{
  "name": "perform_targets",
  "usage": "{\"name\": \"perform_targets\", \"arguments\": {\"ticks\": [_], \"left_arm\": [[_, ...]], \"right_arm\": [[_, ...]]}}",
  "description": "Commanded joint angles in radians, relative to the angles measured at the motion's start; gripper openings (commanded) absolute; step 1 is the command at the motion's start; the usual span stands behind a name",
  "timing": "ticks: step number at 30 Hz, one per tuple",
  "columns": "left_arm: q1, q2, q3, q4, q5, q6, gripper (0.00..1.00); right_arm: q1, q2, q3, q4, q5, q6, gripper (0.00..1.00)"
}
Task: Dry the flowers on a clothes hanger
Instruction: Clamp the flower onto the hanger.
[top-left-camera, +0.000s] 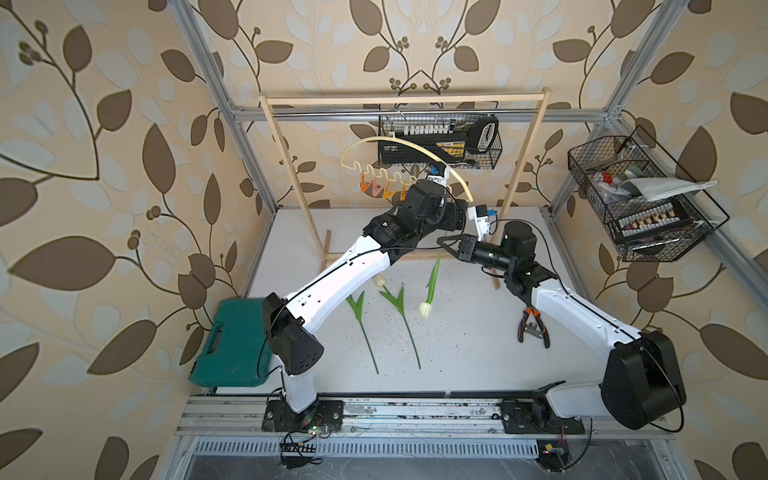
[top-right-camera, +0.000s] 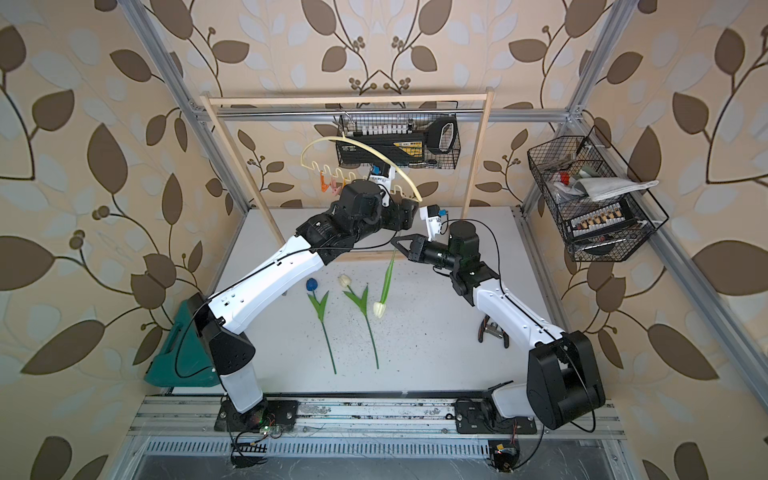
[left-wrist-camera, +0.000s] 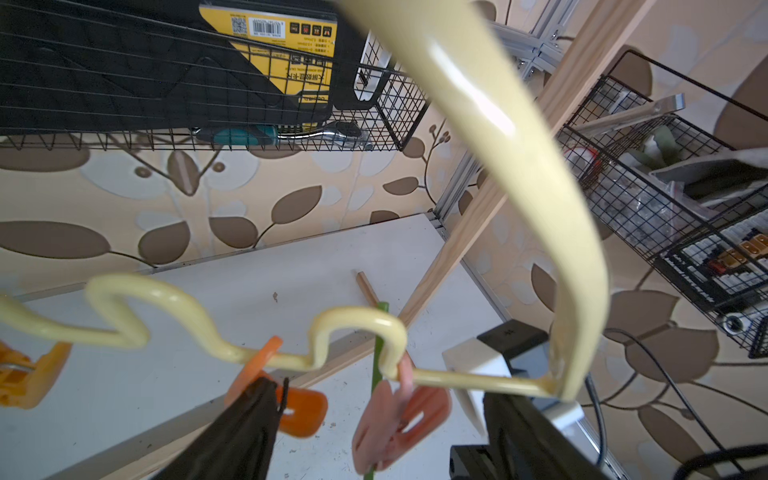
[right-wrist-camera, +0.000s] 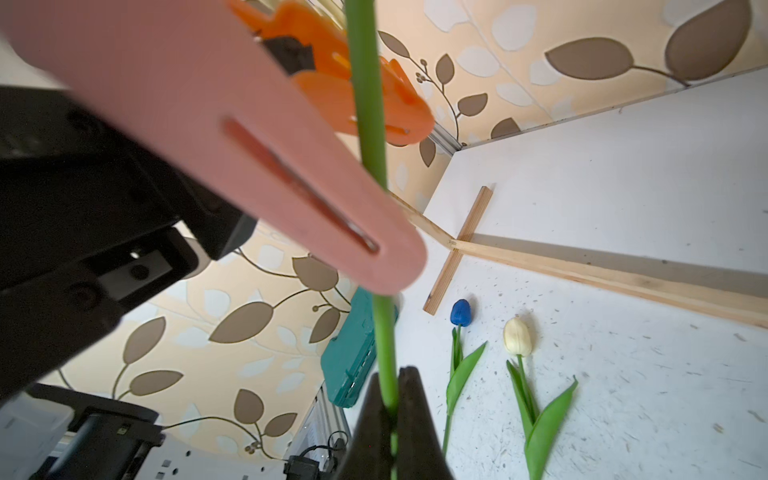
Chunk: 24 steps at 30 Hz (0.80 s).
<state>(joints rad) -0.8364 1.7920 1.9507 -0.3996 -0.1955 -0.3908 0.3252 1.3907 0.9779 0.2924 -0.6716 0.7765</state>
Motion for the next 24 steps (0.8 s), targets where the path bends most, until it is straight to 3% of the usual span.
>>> {"name": "perform_targets", "arguments": {"ticks": [1, 5, 12, 18, 24], "left_arm": [[0.014, -0.074, -0.012, 0.024, 0.005, 0.015, 0.85], [0.014, -0.099, -0.030, 0.015, 0.000, 0.019, 0.86], [0.016, -0.173, -0.066, -0.022, 0.020, 0.014, 0.91], [0.027, -0.290, -0.144, -0.065, 0.033, -0.011, 0.92], [0.129, -0.524, -0.384, -0.084, 0.027, -0.127, 0.95]], "right_arm": [[0.002, 0.013, 0.046, -0.087, 0.050, -0.078, 0.13], [0.002, 0.006, 0.057, -0.123, 0.074, -0.099, 0.15], [-0.006, -0.045, 0.066, -0.208, 0.135, -0.136, 0.63], [-0.014, -0.131, 0.065, -0.351, 0.196, -0.197, 0.69], [-0.013, -0.268, 0.036, -0.615, 0.294, -0.301, 0.73]]}}
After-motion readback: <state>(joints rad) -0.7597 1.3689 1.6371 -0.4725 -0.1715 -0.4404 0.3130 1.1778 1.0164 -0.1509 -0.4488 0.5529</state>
